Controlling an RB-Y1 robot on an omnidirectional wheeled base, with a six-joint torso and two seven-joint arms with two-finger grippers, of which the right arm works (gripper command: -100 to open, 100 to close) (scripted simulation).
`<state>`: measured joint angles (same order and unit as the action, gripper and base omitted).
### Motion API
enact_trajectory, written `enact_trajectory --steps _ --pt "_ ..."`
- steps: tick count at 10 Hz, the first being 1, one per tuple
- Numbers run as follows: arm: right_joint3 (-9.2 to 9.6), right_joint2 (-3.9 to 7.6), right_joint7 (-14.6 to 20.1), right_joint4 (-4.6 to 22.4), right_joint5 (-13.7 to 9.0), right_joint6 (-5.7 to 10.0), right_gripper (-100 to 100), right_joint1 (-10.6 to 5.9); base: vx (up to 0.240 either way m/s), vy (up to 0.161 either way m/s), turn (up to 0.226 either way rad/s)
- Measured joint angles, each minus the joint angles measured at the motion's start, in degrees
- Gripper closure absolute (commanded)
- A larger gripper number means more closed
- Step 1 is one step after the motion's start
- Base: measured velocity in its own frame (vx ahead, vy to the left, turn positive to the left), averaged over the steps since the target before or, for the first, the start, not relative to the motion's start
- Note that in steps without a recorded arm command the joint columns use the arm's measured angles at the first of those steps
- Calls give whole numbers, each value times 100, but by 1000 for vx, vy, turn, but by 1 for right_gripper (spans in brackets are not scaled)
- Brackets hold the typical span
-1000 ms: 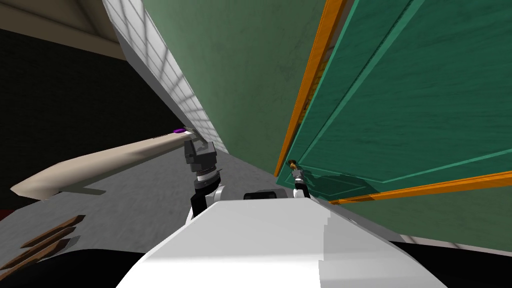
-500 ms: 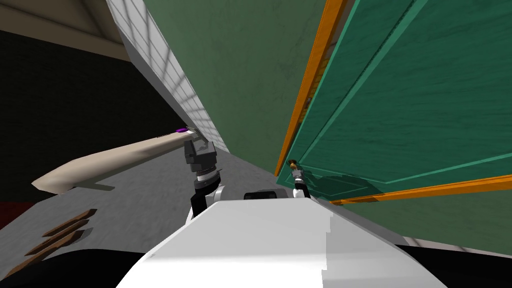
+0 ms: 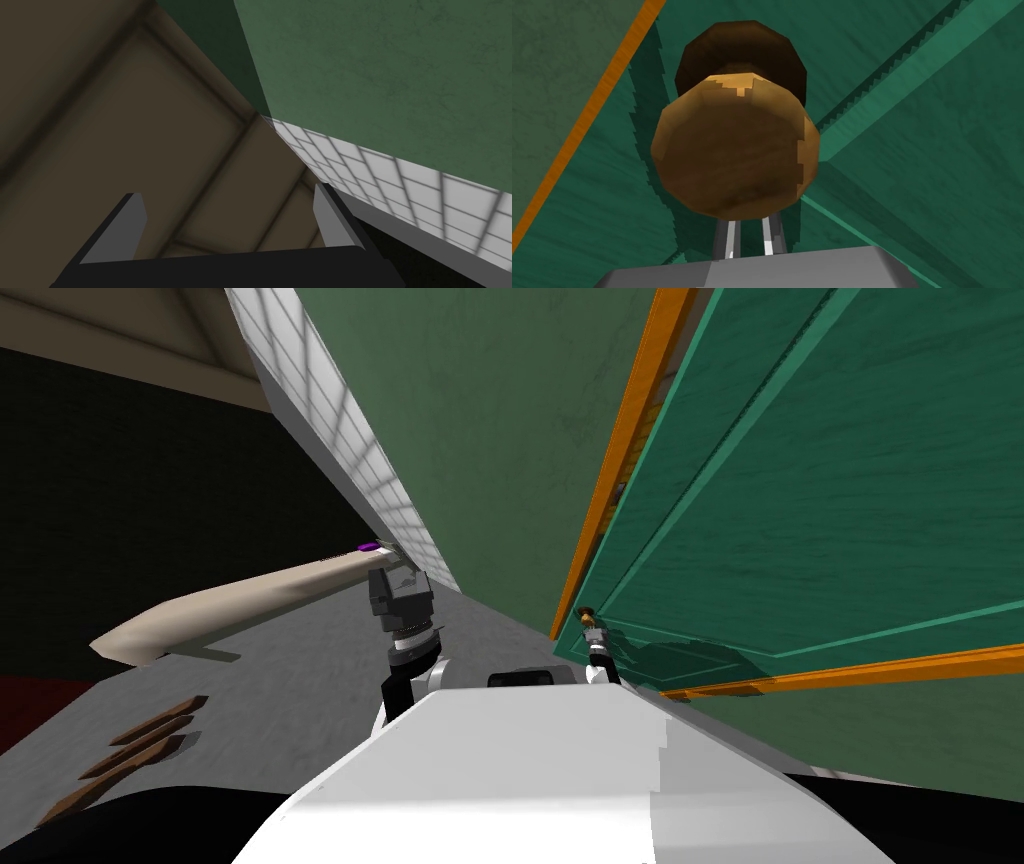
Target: Pull the door open
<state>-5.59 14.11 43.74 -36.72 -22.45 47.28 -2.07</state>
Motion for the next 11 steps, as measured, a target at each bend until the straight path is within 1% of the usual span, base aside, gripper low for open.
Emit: enact_trajectory --steps 1,2,3,4,5,6,7,8,9,10,11 --pt "28 -11 112 -295 -50 -149 100 169 -26 -2 30" --pt "56 -5 235 -227 -68 -134 -100 151 -62 -7 23" --pt "62 -16 362 -175 -125 -120 -100 156 -104 -11 13" --pt "49 -49 446 -283 -194 -197 -100 208 -99 -12 -28" --pt "30 -45 538 -415 -260 -248 -100 269 -102 -19 0" --pt "38 -60 675 -291 -315 -174 -100 201 -118 -9 27" --pt "39 -78 802 -397 -384 -189 -100 249 -120 -1 68" --pt "88 -124 966 -385 -434 -161 -100 240 -112 13 144" --pt "165 -214 1139 -420 -477 -111 -100 209 -89 38 96" --pt "218 -266 1324 -436 -535 -79 -100 169 -77 35 43" --pt "238 -329 1465 -591 -610 -121 -100 206 -89 7 27"
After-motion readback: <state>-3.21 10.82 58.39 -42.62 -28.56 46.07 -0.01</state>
